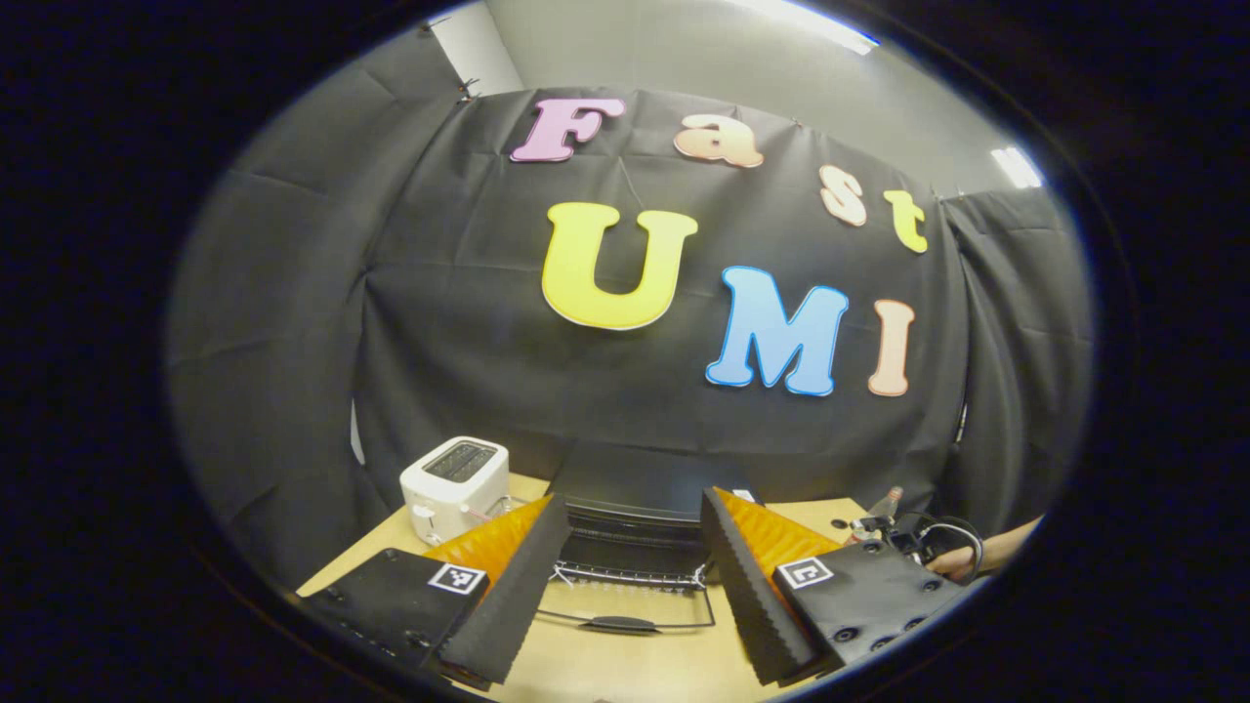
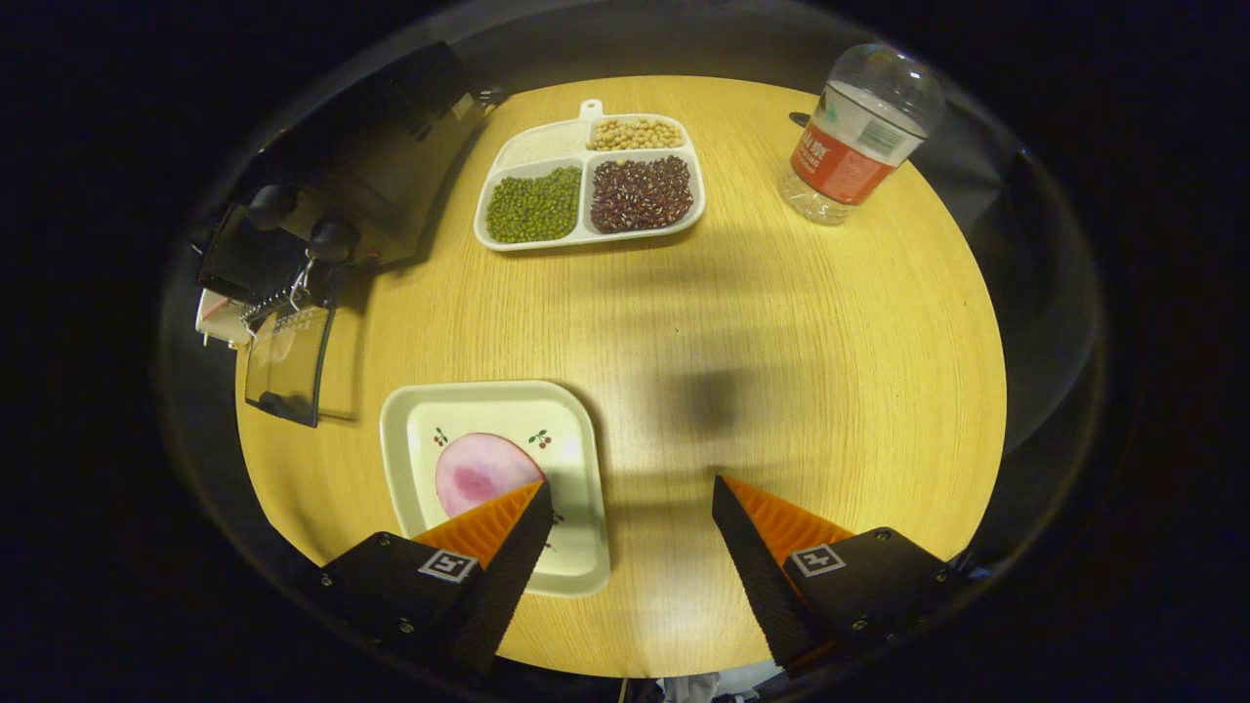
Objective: Open the electric oven with the left hand, put the food in, and close the electric oven.
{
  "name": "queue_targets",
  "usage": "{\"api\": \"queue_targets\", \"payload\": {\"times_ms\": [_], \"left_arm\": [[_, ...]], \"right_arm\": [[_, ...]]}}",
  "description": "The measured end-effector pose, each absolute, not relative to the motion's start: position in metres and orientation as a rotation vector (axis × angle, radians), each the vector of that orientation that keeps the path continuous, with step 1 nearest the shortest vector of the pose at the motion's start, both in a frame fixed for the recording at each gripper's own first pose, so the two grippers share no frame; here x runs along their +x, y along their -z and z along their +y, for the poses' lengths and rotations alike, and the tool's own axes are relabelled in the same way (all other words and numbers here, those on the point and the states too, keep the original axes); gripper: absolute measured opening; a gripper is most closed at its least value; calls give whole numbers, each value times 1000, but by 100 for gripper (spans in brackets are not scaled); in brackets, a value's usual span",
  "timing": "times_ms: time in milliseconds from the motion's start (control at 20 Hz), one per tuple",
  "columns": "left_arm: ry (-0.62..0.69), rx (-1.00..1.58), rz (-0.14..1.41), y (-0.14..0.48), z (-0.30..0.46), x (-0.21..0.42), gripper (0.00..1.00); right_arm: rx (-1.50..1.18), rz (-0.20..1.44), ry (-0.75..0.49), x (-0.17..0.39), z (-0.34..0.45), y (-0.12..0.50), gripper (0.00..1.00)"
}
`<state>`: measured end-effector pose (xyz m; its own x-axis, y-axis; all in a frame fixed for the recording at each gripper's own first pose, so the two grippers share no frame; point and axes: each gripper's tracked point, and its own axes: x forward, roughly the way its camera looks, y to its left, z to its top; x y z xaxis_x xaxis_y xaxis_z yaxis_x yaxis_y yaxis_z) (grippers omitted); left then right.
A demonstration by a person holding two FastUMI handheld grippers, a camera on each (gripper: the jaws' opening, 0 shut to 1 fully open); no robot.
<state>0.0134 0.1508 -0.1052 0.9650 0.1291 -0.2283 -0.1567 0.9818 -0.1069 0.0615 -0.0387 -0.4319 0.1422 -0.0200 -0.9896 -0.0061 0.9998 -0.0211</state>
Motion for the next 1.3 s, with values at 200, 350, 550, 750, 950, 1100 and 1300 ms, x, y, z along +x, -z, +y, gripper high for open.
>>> {"api": "queue_targets", "payload": {"times_ms": [200, 350, 550, 750, 950, 1100, 1300], "left_arm": [[-146, -113, 219, 102, 146, 12, 97], [-137, -122, 212, 100, 141, 16, 97], [-127, -132, 205, 98, 140, 17, 89], [-123, -133, 209, 98, 146, 17, 93], [-127, -133, 212, 95, 152, 15, 95], [-125, -130, 213, 93, 153, 13, 93], [-118, -119, 207, 88, 152, 15, 89]], "right_arm": [[-73, 1432, -8, 59, -39, 452, 94], [-102, 1415, -101, 60, -26, 441, 75], [-46, 1408, -119, 62, -20, 434, 16], [146, 1419, -120, 56, -24, 444, 6], [526, 1401, -198, 46, -4, 443, 0], [722, 1338, -227, 43, 0, 442, 0], [859, 1262, -246, 38, 5, 436, 0]]}}
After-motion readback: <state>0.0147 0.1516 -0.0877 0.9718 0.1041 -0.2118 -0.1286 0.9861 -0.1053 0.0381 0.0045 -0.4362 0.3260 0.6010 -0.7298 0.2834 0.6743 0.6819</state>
